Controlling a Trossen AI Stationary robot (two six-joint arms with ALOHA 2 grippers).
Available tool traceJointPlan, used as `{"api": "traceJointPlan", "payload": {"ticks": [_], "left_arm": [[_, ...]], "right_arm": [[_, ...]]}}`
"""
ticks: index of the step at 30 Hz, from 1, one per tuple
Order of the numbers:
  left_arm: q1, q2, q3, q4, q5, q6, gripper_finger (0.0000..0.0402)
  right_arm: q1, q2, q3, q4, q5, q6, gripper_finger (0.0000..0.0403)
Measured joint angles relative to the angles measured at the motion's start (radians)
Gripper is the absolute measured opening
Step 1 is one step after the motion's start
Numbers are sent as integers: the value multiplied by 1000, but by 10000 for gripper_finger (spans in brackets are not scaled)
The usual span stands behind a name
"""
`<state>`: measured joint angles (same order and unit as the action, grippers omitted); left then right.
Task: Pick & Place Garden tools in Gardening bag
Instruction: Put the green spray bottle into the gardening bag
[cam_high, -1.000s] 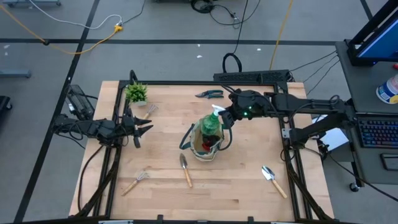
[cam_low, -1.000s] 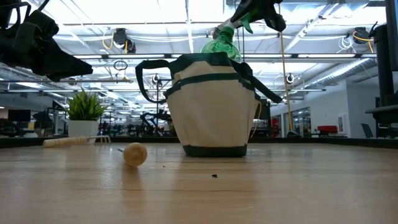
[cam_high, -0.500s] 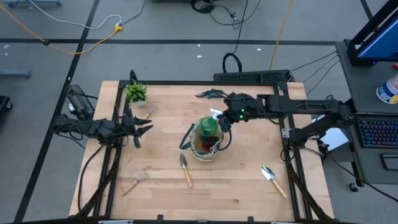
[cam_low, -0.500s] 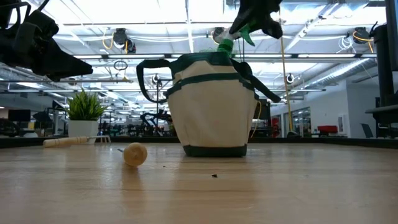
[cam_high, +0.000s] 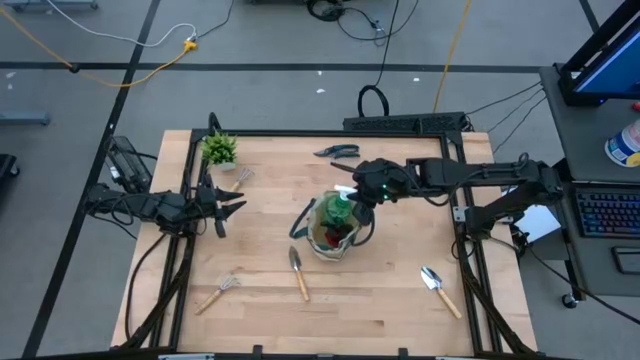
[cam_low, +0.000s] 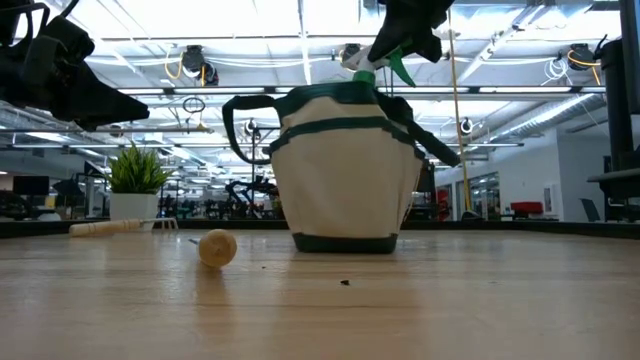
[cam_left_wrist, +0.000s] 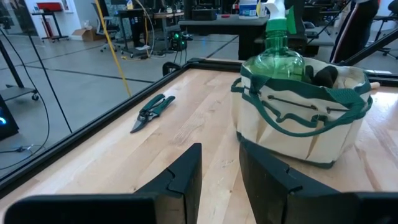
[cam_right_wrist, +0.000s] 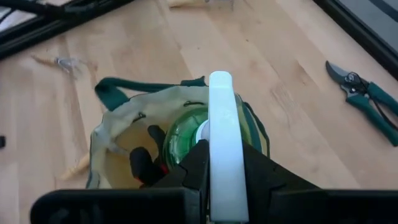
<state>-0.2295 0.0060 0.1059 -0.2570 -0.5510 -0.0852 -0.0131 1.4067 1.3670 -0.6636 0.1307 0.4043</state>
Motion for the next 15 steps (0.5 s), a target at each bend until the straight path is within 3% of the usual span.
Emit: {"api": "traceJointPlan", "payload": {"ticks": [15], "left_arm": [[0, 0, 0, 0, -1, 31, 113]], "right_arm": [[1, 30, 1, 5, -67, -181, 46]]}}
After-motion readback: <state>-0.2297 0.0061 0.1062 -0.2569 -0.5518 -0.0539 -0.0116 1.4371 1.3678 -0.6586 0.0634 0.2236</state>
